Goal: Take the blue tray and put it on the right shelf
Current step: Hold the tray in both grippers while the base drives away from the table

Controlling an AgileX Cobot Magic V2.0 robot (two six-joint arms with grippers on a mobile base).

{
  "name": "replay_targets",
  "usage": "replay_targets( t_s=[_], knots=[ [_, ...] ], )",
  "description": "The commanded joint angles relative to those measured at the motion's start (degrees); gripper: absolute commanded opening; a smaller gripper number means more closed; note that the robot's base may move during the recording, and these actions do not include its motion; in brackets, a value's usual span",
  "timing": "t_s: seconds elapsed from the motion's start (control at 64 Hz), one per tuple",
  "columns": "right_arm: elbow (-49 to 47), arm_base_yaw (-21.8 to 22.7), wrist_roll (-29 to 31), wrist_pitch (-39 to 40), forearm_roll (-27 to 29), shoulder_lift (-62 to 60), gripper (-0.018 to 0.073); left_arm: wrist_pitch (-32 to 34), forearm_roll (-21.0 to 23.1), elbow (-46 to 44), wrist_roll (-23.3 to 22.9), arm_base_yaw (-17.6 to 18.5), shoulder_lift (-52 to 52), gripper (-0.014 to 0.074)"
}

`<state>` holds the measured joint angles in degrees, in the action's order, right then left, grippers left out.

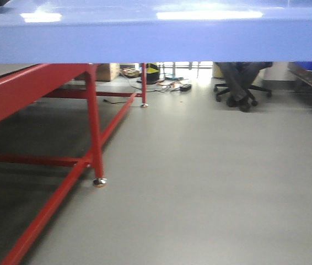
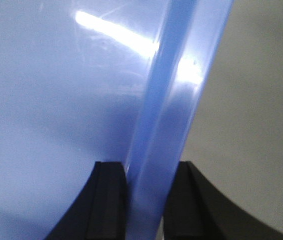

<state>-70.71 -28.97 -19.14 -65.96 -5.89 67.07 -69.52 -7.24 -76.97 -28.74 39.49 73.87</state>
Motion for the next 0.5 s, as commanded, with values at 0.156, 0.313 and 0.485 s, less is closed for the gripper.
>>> replay_targets(
  t_s=[0.156,0.313,0.485],
  knots=[
    [-2.2,-0.2,2.0,2.5,-2.8,-1.4,0.0066,-2.7,-2.5,-1.6,1.9,0.5,-1.3,-0.0048],
    [-2.2,-0.2,2.0,2.5,-2.8,-1.4,0.0066,-2.7,-2.5,-1.6,1.9,0.5,-1.3,-0.0048],
    [-2.2,-0.2,2.0,2.5,-2.8,-1.4,0.0066,-2.7,-2.5,-1.6,1.9,0.5,-1.3,-0.0048]
  ],
)
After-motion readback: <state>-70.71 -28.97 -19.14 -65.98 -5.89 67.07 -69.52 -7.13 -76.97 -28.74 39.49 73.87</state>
